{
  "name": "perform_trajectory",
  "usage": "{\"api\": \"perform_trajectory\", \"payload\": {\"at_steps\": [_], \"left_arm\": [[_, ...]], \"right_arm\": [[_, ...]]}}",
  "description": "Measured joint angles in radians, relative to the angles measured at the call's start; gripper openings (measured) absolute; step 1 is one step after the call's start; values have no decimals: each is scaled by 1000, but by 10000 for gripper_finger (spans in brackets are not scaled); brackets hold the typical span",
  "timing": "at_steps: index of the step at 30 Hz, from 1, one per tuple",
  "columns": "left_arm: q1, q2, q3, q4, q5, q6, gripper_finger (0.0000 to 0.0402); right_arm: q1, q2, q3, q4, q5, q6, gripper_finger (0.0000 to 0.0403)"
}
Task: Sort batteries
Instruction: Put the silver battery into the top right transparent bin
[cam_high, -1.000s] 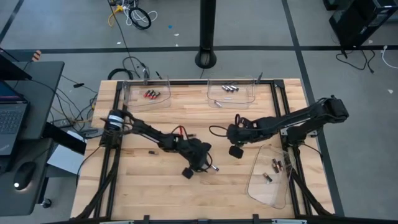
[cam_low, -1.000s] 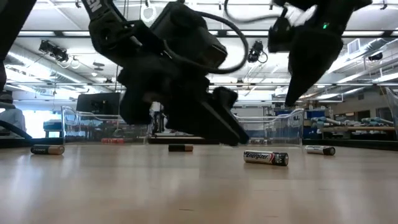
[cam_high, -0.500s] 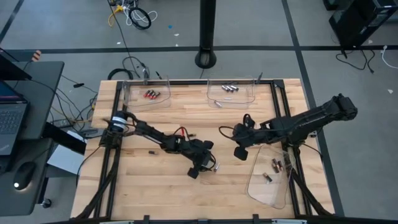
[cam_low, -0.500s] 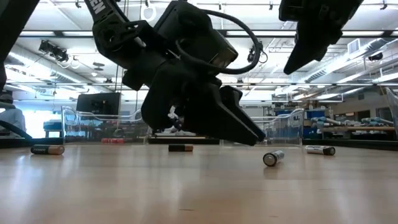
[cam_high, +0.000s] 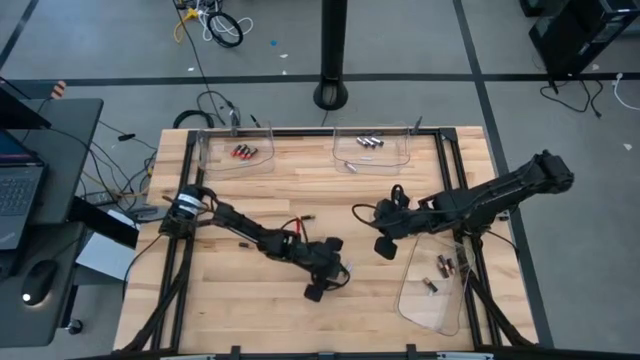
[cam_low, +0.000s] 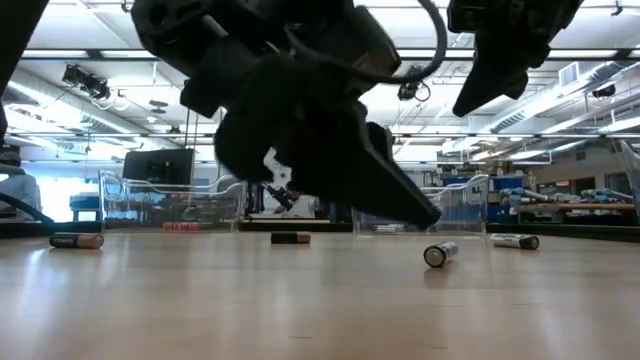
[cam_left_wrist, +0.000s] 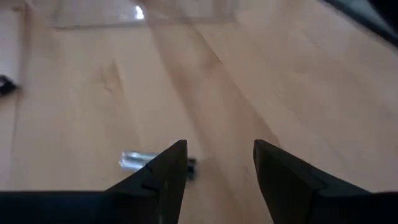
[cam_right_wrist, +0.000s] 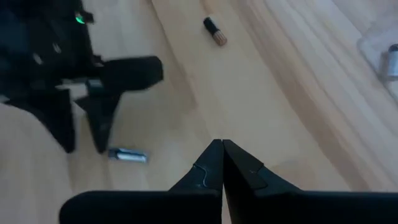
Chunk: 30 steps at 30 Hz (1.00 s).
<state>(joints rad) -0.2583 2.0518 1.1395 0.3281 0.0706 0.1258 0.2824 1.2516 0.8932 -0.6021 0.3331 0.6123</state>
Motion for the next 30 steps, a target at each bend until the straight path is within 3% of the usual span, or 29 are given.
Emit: {"api": "perform_trajectory", "payload": {"at_steps": [4,8,11,15,18,24,30], "left_arm": [[-4,-18,-16,-10,-51,31,166],[-5,-84,-117,51,-140,54,76],[5,-158,-253,190,-168,24,14],[17,-272,-454,443,-188,-22,13],[13,-346,-560,543,-214,-24,8],[14,-458,-691,564,-301,-25,6],[14,-491,-754,585,-340,-55,8]], "right_arm": [[54,63,0,71,2,-7,27],[111,166,0,156,1,-36,49],[131,253,0,229,-32,-55,65],[137,350,3,349,-97,-142,88],[131,405,23,391,-148,-192,108],[122,467,89,361,-151,-295,156],[108,466,91,306,-180,-365,197]]}}
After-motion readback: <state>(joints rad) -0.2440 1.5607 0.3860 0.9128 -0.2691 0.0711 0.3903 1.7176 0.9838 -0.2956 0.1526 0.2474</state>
